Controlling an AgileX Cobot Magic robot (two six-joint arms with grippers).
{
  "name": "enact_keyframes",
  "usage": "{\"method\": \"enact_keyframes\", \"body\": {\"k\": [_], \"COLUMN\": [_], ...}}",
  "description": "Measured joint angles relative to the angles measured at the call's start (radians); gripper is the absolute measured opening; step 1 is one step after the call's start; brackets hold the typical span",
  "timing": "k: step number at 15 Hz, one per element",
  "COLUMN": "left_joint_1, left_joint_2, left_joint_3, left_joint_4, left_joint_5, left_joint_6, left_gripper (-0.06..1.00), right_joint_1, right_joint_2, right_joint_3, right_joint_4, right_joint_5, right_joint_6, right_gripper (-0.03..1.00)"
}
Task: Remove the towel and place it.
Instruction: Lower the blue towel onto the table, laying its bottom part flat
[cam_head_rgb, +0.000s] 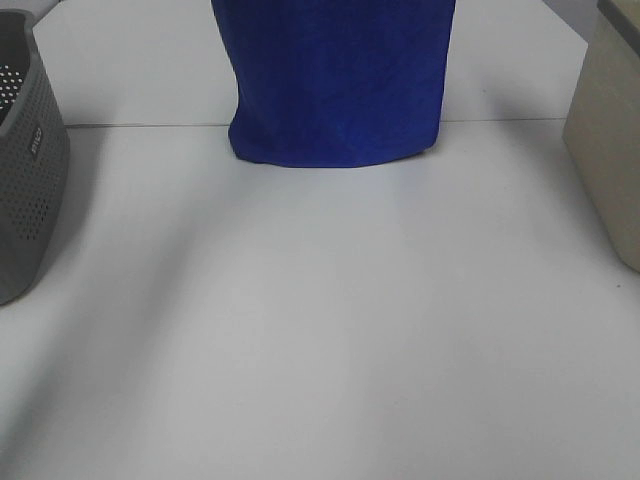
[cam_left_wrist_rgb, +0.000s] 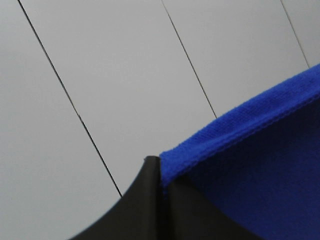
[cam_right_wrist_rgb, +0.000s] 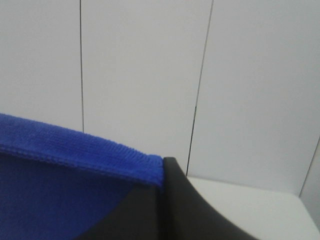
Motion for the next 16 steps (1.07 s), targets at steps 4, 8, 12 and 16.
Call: {"method": "enact_keyframes", "body": {"k": [4,8,12,16], "left_joint_1": [-0.004,0.003,0.003,0.003], "left_joint_2": [-0.148,-0.255,-0.317,-0.444], "left_joint_3": [0.0,-0.001,-0.001,0.158], "left_joint_4": [-0.092,-0.139,-0.176,-0.241], "left_joint_5": [0.556,1.013,1.187,1.192], "left_joint_6": [0.0,-0.04,-0.183,-0.264], "left_gripper": [0.0,0.0,0.0,0.0], "right_joint_1": [0.0,-0.001,-0.001,-0.001], "right_joint_2": [-0.109,-0.166,-0.205,-0.326], "right_joint_3": [0.0,0.0,0.0,0.159], "right_joint_4": [0.363,0.516,0.571,0.59], "right_joint_5": [0.385,0.792,0.949,0.948], "right_joint_6": [-0.197,-0.305,-0.356,-0.366], "right_gripper": [0.01,0.01,0.01,0.01]}}
